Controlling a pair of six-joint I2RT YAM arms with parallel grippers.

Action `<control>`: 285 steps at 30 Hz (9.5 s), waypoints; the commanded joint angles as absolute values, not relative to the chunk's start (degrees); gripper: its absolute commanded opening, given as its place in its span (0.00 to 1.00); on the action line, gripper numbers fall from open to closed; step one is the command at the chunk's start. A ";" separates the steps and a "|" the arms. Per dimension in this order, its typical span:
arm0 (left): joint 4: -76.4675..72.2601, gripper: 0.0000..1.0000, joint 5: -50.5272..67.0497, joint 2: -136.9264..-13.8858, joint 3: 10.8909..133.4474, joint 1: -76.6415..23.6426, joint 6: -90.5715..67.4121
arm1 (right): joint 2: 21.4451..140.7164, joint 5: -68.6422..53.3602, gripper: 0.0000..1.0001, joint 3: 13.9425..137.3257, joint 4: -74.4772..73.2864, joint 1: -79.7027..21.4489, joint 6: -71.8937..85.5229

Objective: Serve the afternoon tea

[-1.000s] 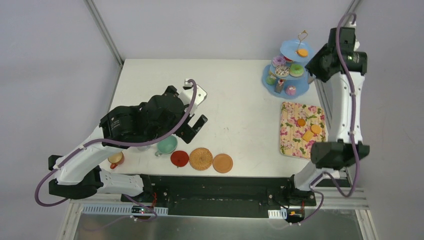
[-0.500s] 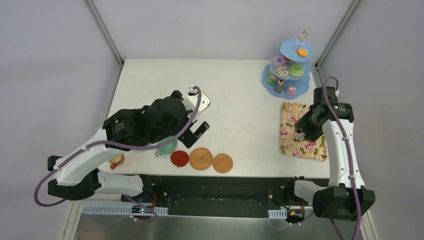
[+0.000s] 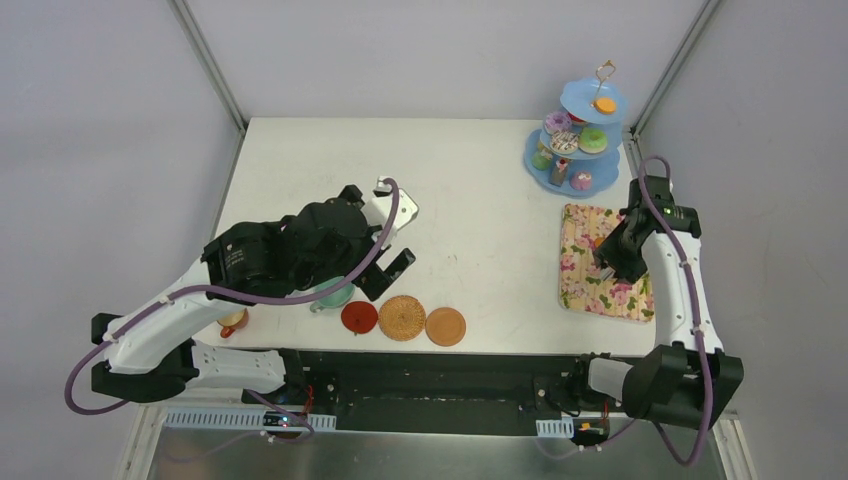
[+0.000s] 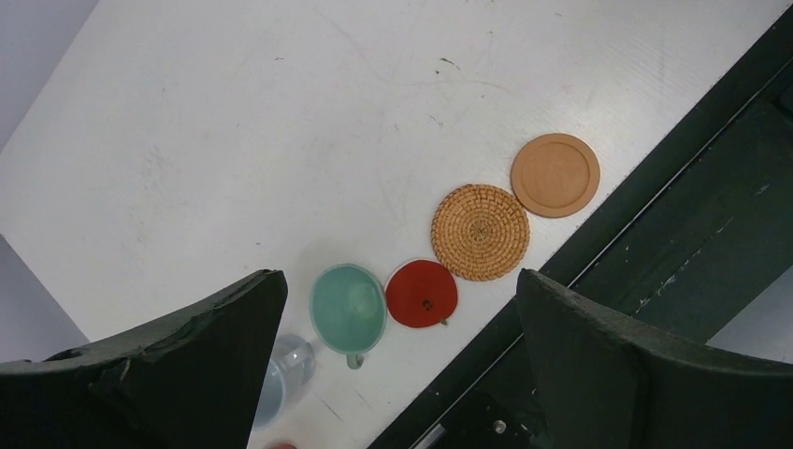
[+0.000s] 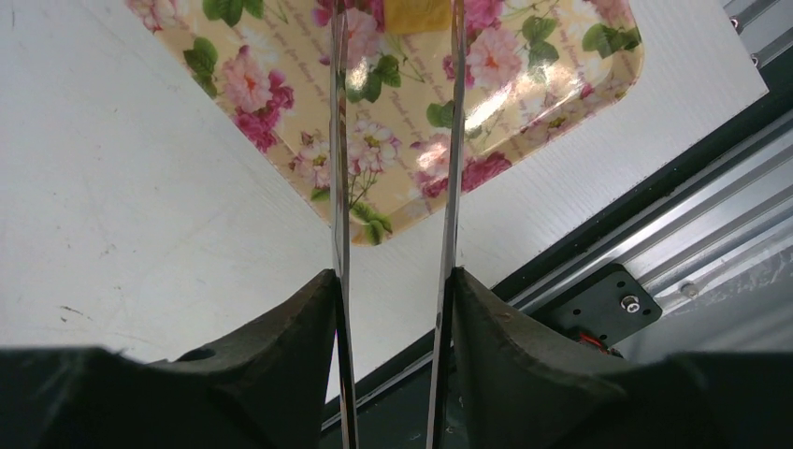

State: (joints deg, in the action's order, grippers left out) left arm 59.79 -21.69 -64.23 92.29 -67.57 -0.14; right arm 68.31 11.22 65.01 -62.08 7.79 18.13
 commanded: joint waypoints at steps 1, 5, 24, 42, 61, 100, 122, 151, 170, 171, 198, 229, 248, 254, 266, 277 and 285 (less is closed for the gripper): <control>58.95 1.00 -23.25 -64.14 92.71 -68.50 1.48 | 70.40 11.60 0.49 65.44 -60.34 9.86 17.39; 59.06 1.00 -23.42 -65.94 94.13 -69.01 1.74 | 71.17 12.12 0.50 66.35 -61.22 10.40 17.38; 61.35 1.00 -23.70 -70.71 99.25 -68.92 -1.90 | 71.09 0.62 0.48 62.72 -58.42 16.60 14.68; 60.27 1.00 -23.48 -69.67 97.42 -68.52 -0.64 | 66.98 -6.55 0.30 63.29 -59.19 16.61 18.72; 59.59 1.00 -23.94 -67.95 95.45 -68.47 1.20 | 68.04 -9.90 0.26 69.53 -61.44 16.60 21.17; 61.55 1.00 -27.16 -68.48 97.06 -67.94 0.19 | 111.07 -10.29 0.26 135.73 -58.83 4.17 34.01; 61.34 1.00 -26.77 -69.04 96.59 -67.59 0.93 | 116.30 -12.75 0.29 135.80 -51.33 3.16 37.79; 61.21 1.00 -26.17 -68.74 96.90 -67.59 1.19 | 107.67 -12.96 0.44 132.74 -56.79 3.01 35.53; 59.94 1.00 -24.84 -66.21 94.62 -67.55 0.43 | 72.10 -1.67 0.39 90.26 -65.60 7.96 28.80; 59.80 1.00 -24.72 -65.99 94.25 -67.51 0.50 | 71.44 -0.76 0.38 88.22 -65.28 7.99 28.82; 59.77 1.00 -25.54 -65.26 92.19 -67.69 1.26 | 80.18 7.78 0.44 78.32 -55.52 8.92 26.87; 60.16 1.00 -25.83 -66.18 92.81 -67.52 1.57 | 81.12 7.66 0.47 73.54 -55.72 9.14 28.17; 60.07 1.00 -26.65 -65.78 92.56 -67.56 2.20 | 83.82 8.27 0.47 76.22 -58.01 9.06 26.38; 60.02 1.00 -26.66 -65.68 92.37 -67.50 2.03 | 85.37 7.68 0.47 76.91 -58.35 8.36 26.02; 60.19 1.00 -27.13 -65.40 92.20 -67.55 1.96 | 88.06 9.32 0.46 79.57 -61.30 4.40 27.01; 60.25 1.00 -26.98 -65.22 92.20 -67.50 1.95 | 90.39 11.08 0.45 80.45 -63.04 4.04 27.02; 60.17 1.00 -27.03 -65.43 92.22 -67.48 1.75 | 92.31 10.16 0.44 82.01 -63.71 3.96 26.07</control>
State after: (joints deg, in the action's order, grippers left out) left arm 60.27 -25.82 -66.30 91.98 -68.14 1.10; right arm 91.55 9.69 78.91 -61.43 4.19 26.70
